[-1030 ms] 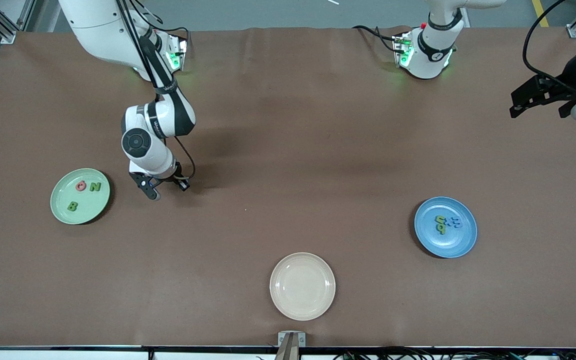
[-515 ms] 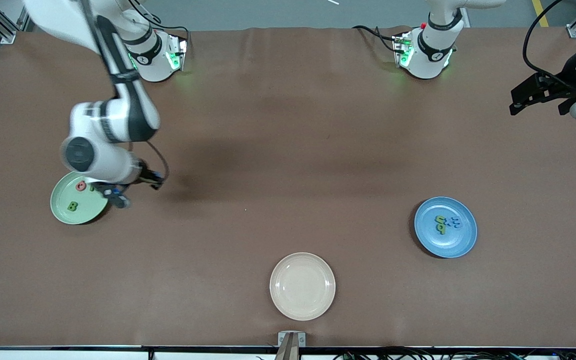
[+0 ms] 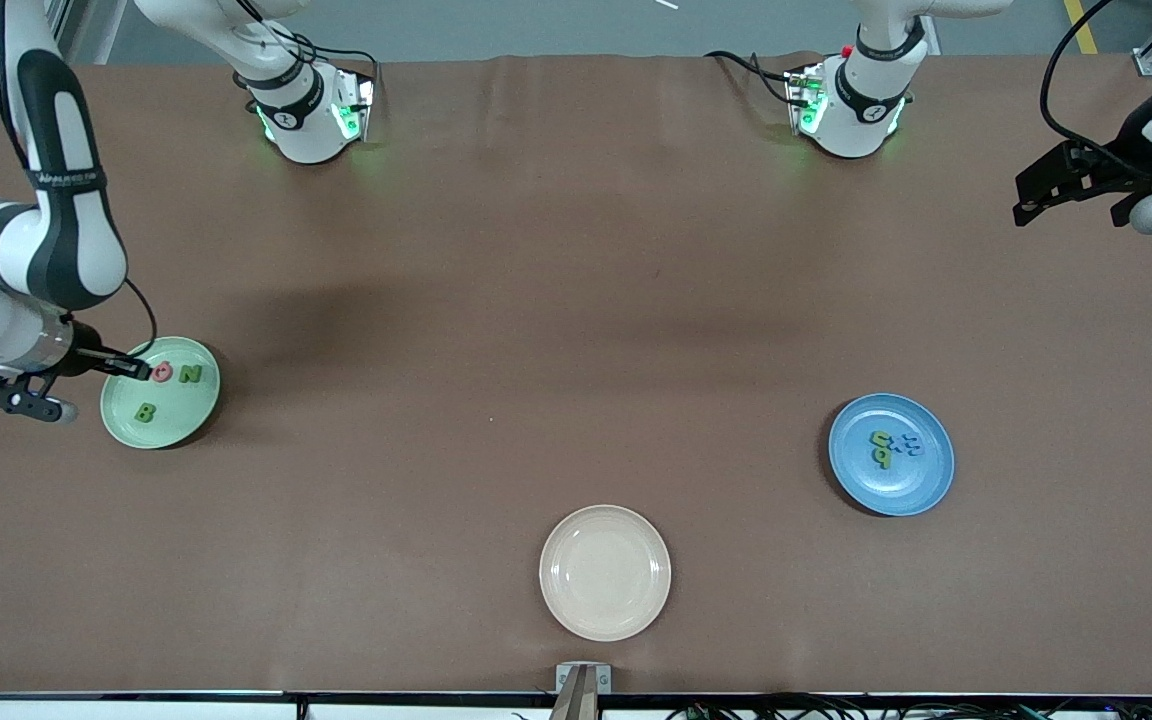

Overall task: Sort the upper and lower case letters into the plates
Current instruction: 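Place the blue c on the green plate with the right gripper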

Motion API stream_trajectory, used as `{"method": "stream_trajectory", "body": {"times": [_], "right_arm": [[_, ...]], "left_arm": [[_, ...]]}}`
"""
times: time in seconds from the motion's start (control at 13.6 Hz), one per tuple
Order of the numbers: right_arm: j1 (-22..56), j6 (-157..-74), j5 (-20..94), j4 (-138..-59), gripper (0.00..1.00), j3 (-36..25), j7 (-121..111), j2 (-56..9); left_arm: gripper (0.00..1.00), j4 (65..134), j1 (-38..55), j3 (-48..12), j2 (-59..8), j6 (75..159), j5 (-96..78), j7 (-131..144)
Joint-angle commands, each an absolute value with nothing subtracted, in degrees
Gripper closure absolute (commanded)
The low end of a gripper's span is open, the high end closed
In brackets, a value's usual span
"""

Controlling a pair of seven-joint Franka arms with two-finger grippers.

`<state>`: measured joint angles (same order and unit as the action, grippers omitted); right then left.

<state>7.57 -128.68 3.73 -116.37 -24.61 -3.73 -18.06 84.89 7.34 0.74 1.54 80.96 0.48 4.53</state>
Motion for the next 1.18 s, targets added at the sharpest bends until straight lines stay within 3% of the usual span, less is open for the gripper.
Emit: {"method": "stream_trajectory", "body": {"times": [0.0,0.37,0.96,1.03,1.1], "right_arm": [[5.0,-133.6,6.5,-115.3,0.82,-23.5,-9.8,-23.1],[4.2,-134.1,16.8,-109.2,0.82,-23.5,-18.4,-31.9],[3.9,-136.9,20.2,-109.9,0.81,-21.9,-19.1,-34.3],[4.0,-136.8,20.3,-110.2,0.77,-21.9,-19.1,-34.2],[4.2,-136.2,20.4,-110.3,0.57,-22.0,-19.0,-34.2]], "left_arm": [[0.0,86.1,7.3,0.2,2.8,80.9,-0.4,4.1],[0.0,87.0,6.9,-0.8,3.5,81.9,-0.4,4.2],[0.0,87.0,6.7,-0.8,4.0,82.0,-0.4,3.8],[0.0,87.2,6.4,-1.1,4.0,82.3,-0.4,3.8],[0.0,87.4,5.5,-2.3,4.0,82.4,-0.4,3.8]]}}
